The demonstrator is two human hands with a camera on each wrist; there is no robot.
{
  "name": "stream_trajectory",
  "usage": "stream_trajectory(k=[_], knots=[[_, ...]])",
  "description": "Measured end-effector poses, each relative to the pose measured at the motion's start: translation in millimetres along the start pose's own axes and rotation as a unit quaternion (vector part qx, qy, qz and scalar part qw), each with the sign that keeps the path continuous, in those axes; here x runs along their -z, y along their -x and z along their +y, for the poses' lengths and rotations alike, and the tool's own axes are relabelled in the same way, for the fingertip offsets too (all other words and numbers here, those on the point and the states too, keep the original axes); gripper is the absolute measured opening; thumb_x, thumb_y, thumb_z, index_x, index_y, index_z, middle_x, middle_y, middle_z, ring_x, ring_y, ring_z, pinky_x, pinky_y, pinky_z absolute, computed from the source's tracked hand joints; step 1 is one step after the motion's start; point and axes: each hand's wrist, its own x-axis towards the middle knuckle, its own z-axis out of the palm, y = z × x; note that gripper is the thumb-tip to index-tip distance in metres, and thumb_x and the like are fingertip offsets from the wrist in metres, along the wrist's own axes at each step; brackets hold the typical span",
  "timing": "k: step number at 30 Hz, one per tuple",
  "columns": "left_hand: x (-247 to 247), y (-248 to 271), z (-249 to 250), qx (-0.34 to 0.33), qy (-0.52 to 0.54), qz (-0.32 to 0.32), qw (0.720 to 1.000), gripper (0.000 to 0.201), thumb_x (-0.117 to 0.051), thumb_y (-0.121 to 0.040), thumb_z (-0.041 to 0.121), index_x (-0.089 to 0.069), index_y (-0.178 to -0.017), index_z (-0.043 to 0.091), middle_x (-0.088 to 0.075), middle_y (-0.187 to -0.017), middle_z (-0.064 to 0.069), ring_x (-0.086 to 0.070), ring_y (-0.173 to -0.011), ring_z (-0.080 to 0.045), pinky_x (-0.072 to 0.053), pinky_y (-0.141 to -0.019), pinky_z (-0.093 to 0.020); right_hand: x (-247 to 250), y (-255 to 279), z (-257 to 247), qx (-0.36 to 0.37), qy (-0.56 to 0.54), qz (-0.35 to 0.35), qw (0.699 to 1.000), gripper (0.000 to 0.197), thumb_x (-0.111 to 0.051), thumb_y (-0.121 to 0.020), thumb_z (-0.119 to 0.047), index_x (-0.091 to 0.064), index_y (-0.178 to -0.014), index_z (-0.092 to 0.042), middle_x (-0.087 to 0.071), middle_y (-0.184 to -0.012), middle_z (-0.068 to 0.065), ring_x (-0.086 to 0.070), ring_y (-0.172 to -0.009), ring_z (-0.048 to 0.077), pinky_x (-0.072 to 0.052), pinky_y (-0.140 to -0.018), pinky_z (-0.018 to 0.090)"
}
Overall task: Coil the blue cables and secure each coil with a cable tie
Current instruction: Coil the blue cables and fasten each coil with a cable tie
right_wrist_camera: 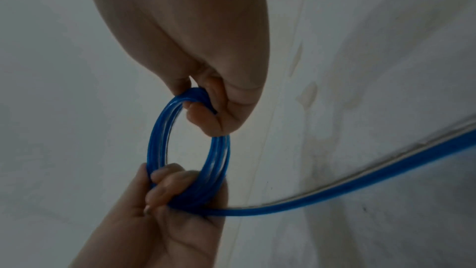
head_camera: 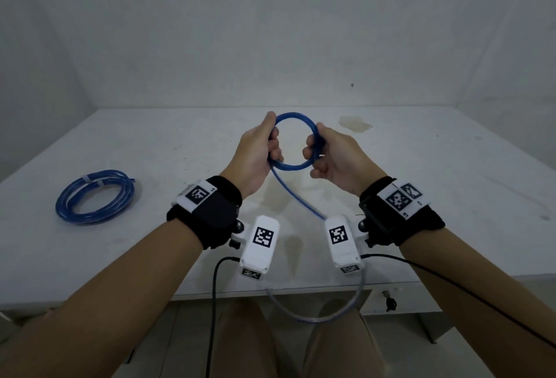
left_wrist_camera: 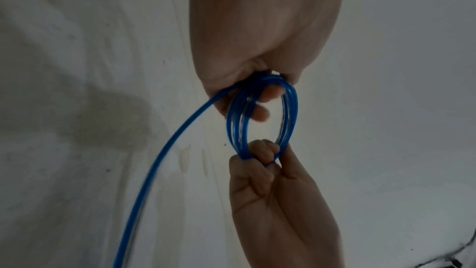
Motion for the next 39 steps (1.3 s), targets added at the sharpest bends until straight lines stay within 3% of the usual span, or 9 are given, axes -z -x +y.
stream_trajectory(k=[3,6,8,11,18,24,28,35,39], knots=[[3.1,-1.7,4.8,-0.024,-0.066,-0.002,0.997,0.037,-0.049,-0.099,0.037,-0.042,-0.07,0.016,-0.028,-0.05,0.009,-0.023,-0.048,-0.012,-0.03,-0.057,-0.028,4.1,2.2,-4.1,0.031,0.156,0.027,0.987,0.031,-0.039,-0.098,-0.024,-0.066,-0.098,-0.008,-0.065,-0.09,0.004,-0.033,-0.05,0.012,-0.033,-0.046,0.024],[1.3,-1.7,8.6,-0.04,-0.162,-0.042,0.985,0.036,-0.051,-0.099,0.037,-0.044,-0.07,0.015,-0.03,-0.055,0.007,-0.025,-0.047,-0.01,-0.029,-0.053,-0.025,7.1,2.3,-14.8,0.063,0.177,0.012,0.982,0.034,-0.041,-0.096,-0.025,-0.069,-0.102,-0.007,-0.07,-0.098,0.004,-0.028,-0.048,0.011,-0.025,-0.044,0.023],[-1.9,-1.3,9.7,-0.048,-0.206,-0.059,0.976,0.038,-0.049,-0.099,0.038,-0.045,-0.069,0.015,-0.032,-0.055,0.007,-0.027,-0.047,-0.009,-0.029,-0.053,-0.024,5.9,2.8,-19.9,0.059,0.205,-0.016,0.977,0.044,-0.037,-0.1,-0.039,-0.068,-0.096,-0.009,-0.069,-0.084,0.004,-0.027,-0.045,0.01,-0.023,-0.043,0.022],[-5.6,-1.6,10.9,-0.057,-0.227,-0.05,0.971,0.04,-0.049,-0.098,0.041,-0.047,-0.068,0.015,-0.034,-0.053,0.01,-0.029,-0.048,-0.009,-0.03,-0.054,-0.023,3.6,3.3,-22.6,0.031,0.24,-0.031,0.97,0.043,-0.038,-0.098,-0.049,-0.055,-0.076,-0.016,-0.047,-0.064,-0.002,-0.026,-0.048,0.01,-0.023,-0.045,0.022],[-5.7,-1.8,9.6,-0.058,-0.18,-0.04,0.981,0.039,-0.053,-0.095,0.048,-0.06,-0.083,0.011,-0.043,-0.059,0.003,-0.048,-0.053,-0.014,-0.044,-0.061,-0.024,8.6,3.2,-14.2,0.007,0.013,0.003,1.0,0.04,-0.047,-0.098,-0.045,-0.048,-0.069,-0.017,-0.042,-0.058,-0.003,-0.033,-0.04,0.01,-0.038,-0.043,0.02],[-2.2,-2.3,-6.6,-0.008,-0.05,-0.028,0.998,0.039,-0.046,-0.097,0.05,-0.061,-0.088,0.016,-0.07,-0.09,-0.004,-0.067,-0.091,-0.019,-0.048,-0.092,-0.035,6.3,-0.6,-10.6,0.015,-0.172,0.038,0.984,0.042,-0.041,-0.101,-0.042,-0.047,-0.069,-0.015,-0.041,-0.058,-0.001,-0.026,-0.039,0.01,-0.043,-0.045,0.022],[-10.2,1.5,-12.4,0.045,0.093,-0.019,0.994,0.043,-0.042,-0.099,0.049,-0.062,-0.101,0.011,-0.073,-0.102,-0.01,-0.07,-0.096,-0.021,-0.05,-0.097,-0.034,-0.1,-4.4,-7.1,0.014,-0.256,0.035,0.966,0.044,-0.036,-0.102,-0.042,-0.045,-0.068,-0.015,-0.041,-0.058,-0.001,-0.028,-0.038,0.01,-0.046,-0.047,0.021],[-14.2,-2.3,-11.3,0.031,0.188,0.046,0.98,0.035,-0.049,-0.099,0.042,-0.049,-0.076,0.015,-0.045,-0.057,0.0,-0.064,-0.065,-0.019,-0.055,-0.073,-0.03,-10.0,-0.9,9.8,-0.002,-0.236,-0.008,0.972,0.04,-0.034,-0.103,-0.036,-0.046,-0.073,-0.013,-0.048,-0.066,0.005,-0.039,-0.049,0.017,-0.047,-0.055,0.03],[-12.2,-3.1,-11.4,0.012,0.179,0.064,0.982,0.034,-0.049,-0.099,0.039,-0.045,-0.074,0.016,-0.032,-0.052,0.004,-0.04,-0.046,-0.012,-0.045,-0.062,-0.027,-8.6,1.9,13.8,-0.008,-0.216,-0.042,0.975,0.037,-0.036,-0.103,-0.032,-0.05,-0.078,-0.009,-0.054,-0.074,0.009,-0.046,-0.052,0.02,-0.05,-0.057,0.032]])
